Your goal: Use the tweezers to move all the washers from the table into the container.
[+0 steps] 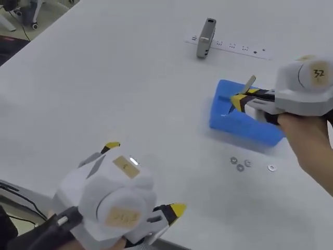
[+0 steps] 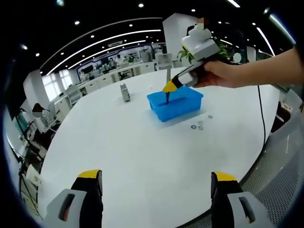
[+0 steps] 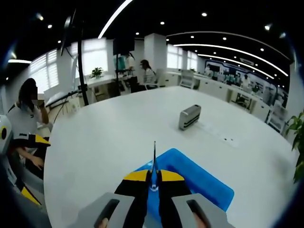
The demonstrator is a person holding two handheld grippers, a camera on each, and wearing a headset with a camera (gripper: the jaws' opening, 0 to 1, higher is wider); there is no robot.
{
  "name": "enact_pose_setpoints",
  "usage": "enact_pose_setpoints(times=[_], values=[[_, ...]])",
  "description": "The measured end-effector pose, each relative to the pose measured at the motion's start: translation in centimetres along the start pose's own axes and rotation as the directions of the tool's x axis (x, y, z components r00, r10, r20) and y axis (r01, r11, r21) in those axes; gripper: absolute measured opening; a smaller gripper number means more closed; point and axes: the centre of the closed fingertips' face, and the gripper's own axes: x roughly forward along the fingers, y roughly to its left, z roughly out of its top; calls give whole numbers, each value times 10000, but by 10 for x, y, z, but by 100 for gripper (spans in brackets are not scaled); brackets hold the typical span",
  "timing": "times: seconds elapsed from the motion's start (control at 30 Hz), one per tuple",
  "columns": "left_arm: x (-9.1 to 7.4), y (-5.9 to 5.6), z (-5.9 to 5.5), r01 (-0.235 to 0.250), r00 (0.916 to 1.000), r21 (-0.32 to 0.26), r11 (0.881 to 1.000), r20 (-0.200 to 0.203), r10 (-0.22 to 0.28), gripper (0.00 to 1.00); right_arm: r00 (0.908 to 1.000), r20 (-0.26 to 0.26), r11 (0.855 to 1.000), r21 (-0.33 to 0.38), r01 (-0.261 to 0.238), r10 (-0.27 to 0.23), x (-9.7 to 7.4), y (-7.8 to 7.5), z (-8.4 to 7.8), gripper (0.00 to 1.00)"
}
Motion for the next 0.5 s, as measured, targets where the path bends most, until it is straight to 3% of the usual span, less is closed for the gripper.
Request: enact_pose_setpoints(times=[0.27,0.4,0.5], values=[[0,0,1,-21,10000,65,10000,37,21,97,9988,451,9994,-279,-200,212,-27,15,19,3],[-1,1,0,-59,10000,59,10000,39,59,97,9987,389,9989,-335,-321,334,-35,24,13,3],[-2,2,4,-37,9997,-71,10000,255,39,97,9992,154,9989,-278,-372,376,-36,29,2,3]])
